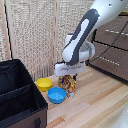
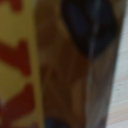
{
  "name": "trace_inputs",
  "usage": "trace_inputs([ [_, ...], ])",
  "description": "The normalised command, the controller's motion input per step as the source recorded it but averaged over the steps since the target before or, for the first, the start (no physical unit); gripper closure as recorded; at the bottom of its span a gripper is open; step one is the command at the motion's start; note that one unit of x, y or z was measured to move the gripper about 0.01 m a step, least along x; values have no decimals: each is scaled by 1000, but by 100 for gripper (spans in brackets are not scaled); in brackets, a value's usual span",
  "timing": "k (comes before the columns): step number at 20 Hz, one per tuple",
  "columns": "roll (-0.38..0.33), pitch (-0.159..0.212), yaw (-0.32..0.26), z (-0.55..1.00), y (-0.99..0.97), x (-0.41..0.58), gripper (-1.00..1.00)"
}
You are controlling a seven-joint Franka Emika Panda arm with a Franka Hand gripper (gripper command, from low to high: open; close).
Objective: Kindly direct your grabber toward the cereal bar. Delicately grip the cereal bar using your grabber. Transport the clutched cereal bar to the rear part of the organizer. Set the cereal bar down and place it in the rear section of the organizer.
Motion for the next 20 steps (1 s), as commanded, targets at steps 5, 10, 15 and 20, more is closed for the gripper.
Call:
trace_inputs([
  [5,0,0,0,-90,0,-27,100],
  [10,0,-14,-3,-11,-6,-26,100],
  [15,0,0,-1,190,-19,50,100],
  [20,0,21,5,520,-50,201,100],
])
